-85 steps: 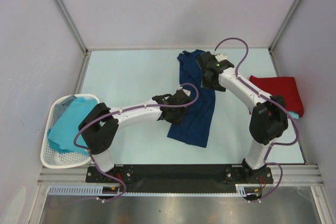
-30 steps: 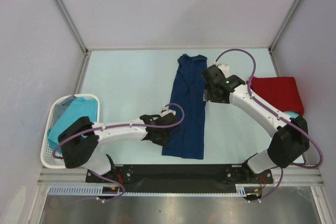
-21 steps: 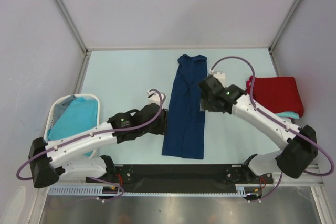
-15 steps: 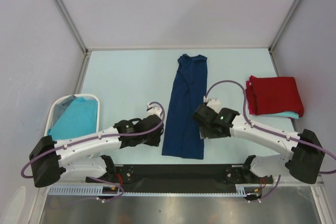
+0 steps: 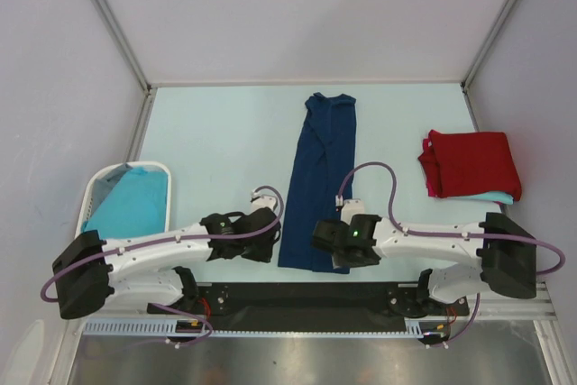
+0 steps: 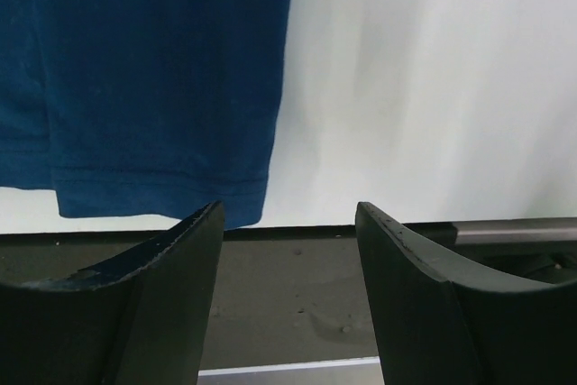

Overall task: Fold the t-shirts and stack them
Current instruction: Grab the bottom of the folded rectangular tshirt with both arms

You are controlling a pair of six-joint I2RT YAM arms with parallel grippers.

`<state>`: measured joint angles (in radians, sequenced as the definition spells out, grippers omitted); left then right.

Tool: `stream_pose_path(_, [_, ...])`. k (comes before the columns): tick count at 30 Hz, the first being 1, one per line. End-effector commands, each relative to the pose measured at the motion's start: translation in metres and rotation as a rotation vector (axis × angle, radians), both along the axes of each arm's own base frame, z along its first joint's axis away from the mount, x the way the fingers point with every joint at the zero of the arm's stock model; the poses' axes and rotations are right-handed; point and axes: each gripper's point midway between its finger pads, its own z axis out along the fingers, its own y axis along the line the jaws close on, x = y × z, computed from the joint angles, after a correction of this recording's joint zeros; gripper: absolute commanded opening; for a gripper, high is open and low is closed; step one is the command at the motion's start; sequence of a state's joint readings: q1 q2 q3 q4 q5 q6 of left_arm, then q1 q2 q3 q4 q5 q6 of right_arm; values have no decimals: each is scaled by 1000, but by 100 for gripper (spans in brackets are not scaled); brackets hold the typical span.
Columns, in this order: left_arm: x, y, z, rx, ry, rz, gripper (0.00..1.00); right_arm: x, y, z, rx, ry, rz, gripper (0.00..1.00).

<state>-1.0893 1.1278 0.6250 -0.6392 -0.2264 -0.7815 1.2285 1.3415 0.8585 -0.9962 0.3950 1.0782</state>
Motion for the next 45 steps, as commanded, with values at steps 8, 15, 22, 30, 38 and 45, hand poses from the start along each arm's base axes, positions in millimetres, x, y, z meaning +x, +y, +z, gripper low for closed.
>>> stream_pose_path(8, [-3, -40, -6, -40, 8, -104, 47, -13, 29, -17, 6, -13, -28, 65])
stream_pose_path(15, [5, -50, -2, -36, -20, -123, 47, -9, 37, -20, 8, -24, -31, 64])
stream_pose_path(22, [13, -56, 12, -44, -62, -124, 47, -1, 43, -4, 31, -67, -33, 64])
stream_pose_path(30, [13, -48, 19, -43, -70, -107, 47, 2, 36, 0, 17, -73, -49, 64])
stream_pose_path(38, [8, -8, 42, -27, -114, -31, 48, -6, -1, 17, -28, -88, -110, 64])
stream_pose_path(45, [12, -33, 27, -17, -80, -70, 49, -1, 0, -1, -46, -65, -109, 63])
